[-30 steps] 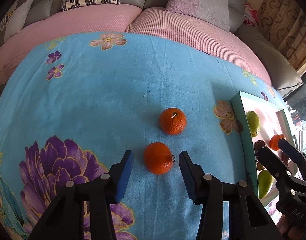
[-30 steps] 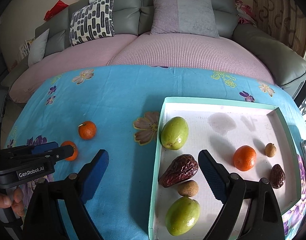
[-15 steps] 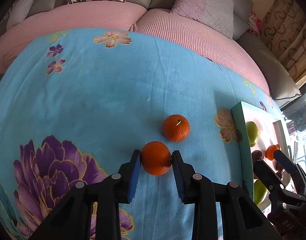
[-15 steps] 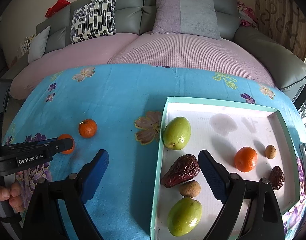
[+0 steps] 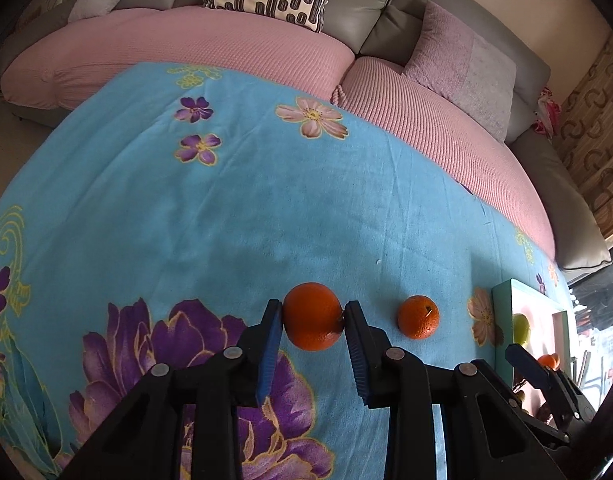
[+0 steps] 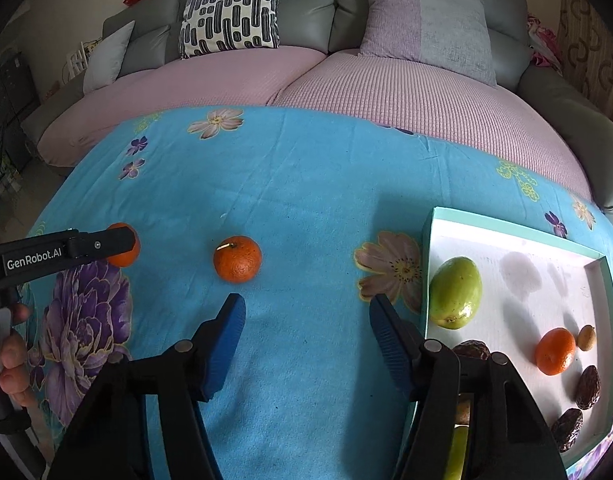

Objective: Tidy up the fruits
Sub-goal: 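Grasp the other orange with the right gripper while the left gripper holds its orange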

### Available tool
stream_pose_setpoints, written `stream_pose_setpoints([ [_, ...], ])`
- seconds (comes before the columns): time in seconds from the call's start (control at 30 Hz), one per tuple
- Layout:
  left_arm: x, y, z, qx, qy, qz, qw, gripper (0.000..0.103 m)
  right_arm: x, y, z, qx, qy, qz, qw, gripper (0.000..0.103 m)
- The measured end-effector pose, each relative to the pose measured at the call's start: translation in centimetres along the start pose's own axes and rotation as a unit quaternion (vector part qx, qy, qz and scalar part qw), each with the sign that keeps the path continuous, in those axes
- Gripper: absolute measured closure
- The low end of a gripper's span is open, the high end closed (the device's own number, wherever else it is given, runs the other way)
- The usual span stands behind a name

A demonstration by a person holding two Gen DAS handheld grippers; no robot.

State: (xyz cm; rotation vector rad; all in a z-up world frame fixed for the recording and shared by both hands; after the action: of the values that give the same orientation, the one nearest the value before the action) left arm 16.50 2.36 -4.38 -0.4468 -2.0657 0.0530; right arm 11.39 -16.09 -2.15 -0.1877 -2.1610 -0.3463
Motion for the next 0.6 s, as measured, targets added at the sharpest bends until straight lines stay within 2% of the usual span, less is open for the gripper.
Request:
stream_pose_setpoints([
  [0.1, 0.2, 0.7, 0.0, 0.010, -0.003, -0.001, 1.0000, 0.069, -1.2, 1.7, -0.5, 0.020, 0.009, -0.002, 1.000, 0.044],
  [0.23, 0.4, 1.2, -0.1, 0.019, -0.004, 0.003, 0.9998, 0.069, -2.7, 3.4, -0.8, 0.048, 0.021, 0.001, 0.999, 0.046],
  [0.6, 0.7, 1.9, -0.1, 0.030, -0.005, 0.004, 0.9995, 0.069, -5.2, 5.2, -1.1, 0.093, 0.043, 0.010, 0.995, 0.052],
])
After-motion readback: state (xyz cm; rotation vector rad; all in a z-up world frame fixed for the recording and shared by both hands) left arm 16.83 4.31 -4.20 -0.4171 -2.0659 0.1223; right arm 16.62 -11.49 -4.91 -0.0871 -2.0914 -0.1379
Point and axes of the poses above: each gripper's, at about its wrist camera, not at the fingertips, and x roughly against the way its jaws point, y to its left, z to its underside, the point moved 3 cm from there along -x, roughly the way its jaws point, and after that the axes turned 14 degrees about -x, right-handed, at the moved point
